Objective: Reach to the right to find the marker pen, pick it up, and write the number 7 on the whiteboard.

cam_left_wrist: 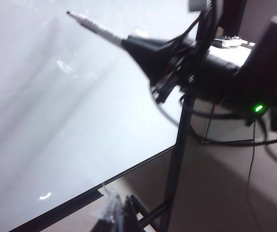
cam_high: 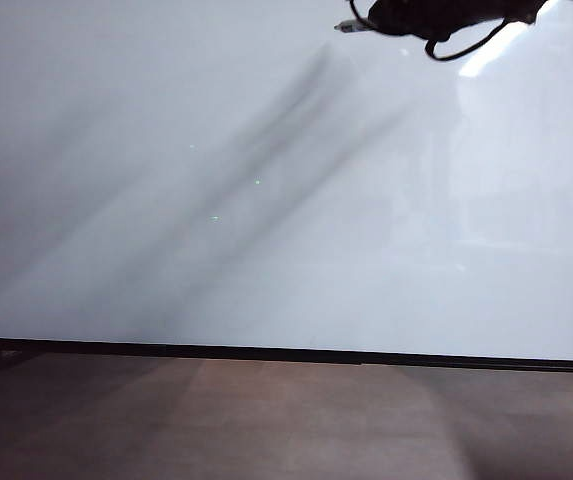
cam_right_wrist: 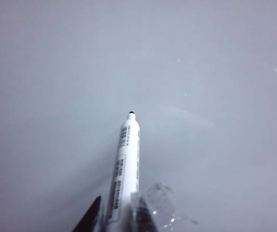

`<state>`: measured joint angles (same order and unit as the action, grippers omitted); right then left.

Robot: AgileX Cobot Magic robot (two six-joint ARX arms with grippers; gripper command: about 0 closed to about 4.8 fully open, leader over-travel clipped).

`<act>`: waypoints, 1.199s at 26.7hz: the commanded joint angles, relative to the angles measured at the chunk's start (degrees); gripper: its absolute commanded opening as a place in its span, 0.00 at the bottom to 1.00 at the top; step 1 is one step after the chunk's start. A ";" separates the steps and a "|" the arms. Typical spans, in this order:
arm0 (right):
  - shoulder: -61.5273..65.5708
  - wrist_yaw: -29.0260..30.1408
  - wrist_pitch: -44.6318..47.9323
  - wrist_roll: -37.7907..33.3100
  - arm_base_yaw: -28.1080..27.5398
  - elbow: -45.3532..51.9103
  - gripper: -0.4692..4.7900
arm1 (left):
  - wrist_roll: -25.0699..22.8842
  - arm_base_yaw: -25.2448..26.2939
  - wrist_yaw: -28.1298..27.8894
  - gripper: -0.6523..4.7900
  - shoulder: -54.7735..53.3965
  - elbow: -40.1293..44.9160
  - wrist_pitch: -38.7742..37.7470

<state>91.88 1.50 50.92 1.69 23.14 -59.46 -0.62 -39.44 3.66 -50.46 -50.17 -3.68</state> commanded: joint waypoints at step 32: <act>4.22 -12.15 -1.95 0.24 0.00 -3.17 0.08 | -0.48 -0.07 0.04 0.11 0.07 -0.50 0.74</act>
<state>96.33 -6.98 49.36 2.02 23.64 -62.41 -0.62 -39.42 3.66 -50.48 -50.19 -3.68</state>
